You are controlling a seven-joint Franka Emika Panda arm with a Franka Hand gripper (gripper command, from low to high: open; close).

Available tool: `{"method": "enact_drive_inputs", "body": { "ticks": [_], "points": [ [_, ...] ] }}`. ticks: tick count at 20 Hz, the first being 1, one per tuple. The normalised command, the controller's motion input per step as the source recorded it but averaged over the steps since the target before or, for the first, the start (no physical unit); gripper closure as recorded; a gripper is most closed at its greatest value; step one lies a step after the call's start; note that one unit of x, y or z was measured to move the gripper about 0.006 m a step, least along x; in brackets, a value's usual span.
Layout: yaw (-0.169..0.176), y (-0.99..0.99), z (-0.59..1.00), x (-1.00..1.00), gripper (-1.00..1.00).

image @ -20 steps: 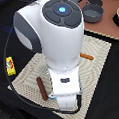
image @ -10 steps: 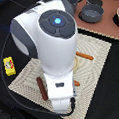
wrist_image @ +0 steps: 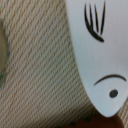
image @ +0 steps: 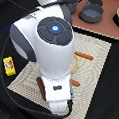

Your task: Interact with the objects in diverse but meaningful ways.

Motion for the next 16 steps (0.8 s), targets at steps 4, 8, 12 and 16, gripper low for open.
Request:
{"method": "enact_drive_inputs", "body": {
  "ticks": [4, 8, 12, 16],
  "points": [
    [0.0, 0.0, -0.08, 0.14, 1.0],
    [0.001, 0.0, -0.02, 0.13, 1.0],
    [-0.008, -0.24, 0.29, 0.15, 1.0],
    [-0.07, -0.26, 0.92, 0.12, 1.0]
  ]
}}
